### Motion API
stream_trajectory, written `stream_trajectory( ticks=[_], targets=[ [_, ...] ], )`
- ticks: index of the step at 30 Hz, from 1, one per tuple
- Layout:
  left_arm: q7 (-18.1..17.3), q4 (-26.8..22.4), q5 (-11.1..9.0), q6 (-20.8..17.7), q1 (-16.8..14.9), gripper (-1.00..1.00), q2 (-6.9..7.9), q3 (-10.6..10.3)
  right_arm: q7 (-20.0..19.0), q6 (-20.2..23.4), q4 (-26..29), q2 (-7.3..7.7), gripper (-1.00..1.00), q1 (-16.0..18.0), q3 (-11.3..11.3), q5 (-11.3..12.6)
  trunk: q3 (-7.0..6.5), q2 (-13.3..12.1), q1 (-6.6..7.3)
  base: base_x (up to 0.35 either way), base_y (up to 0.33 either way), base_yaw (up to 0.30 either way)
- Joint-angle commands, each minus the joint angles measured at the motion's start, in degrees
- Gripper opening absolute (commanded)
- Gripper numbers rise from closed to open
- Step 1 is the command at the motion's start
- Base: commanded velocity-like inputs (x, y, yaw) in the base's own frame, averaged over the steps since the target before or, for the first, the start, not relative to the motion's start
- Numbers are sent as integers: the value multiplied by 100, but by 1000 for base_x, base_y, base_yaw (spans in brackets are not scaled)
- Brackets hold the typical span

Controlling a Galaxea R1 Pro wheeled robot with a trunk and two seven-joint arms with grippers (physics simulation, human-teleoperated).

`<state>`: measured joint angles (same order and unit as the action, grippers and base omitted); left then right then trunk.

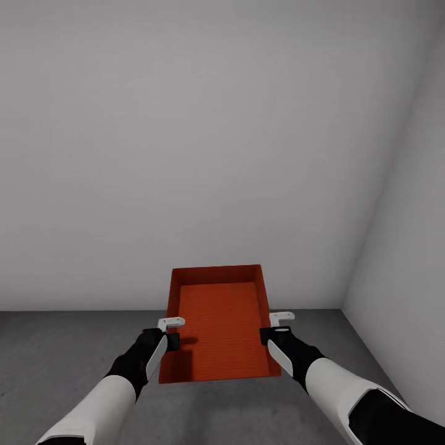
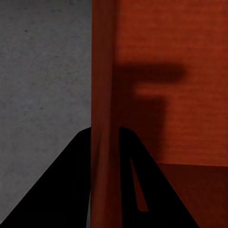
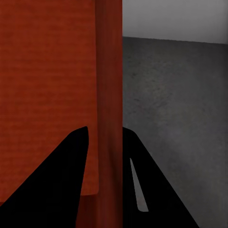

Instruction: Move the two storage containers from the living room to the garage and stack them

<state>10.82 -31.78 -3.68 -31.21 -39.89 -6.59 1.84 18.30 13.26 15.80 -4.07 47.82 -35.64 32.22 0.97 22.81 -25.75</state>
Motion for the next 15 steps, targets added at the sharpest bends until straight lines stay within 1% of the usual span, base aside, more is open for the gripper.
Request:
stream_trajectory(
  ticks=[1,15],
  targets=[
    [50,-10,75,-43,-1,-100,1,33,227,45,11,63,-100,8,57,-93,10,11,-3,0,0,0],
    [21,-21,69,-49,-1,-100,0,44,227,45,11,71,-100,8,58,-93,10,11,-3,0,0,0]
  ],
)
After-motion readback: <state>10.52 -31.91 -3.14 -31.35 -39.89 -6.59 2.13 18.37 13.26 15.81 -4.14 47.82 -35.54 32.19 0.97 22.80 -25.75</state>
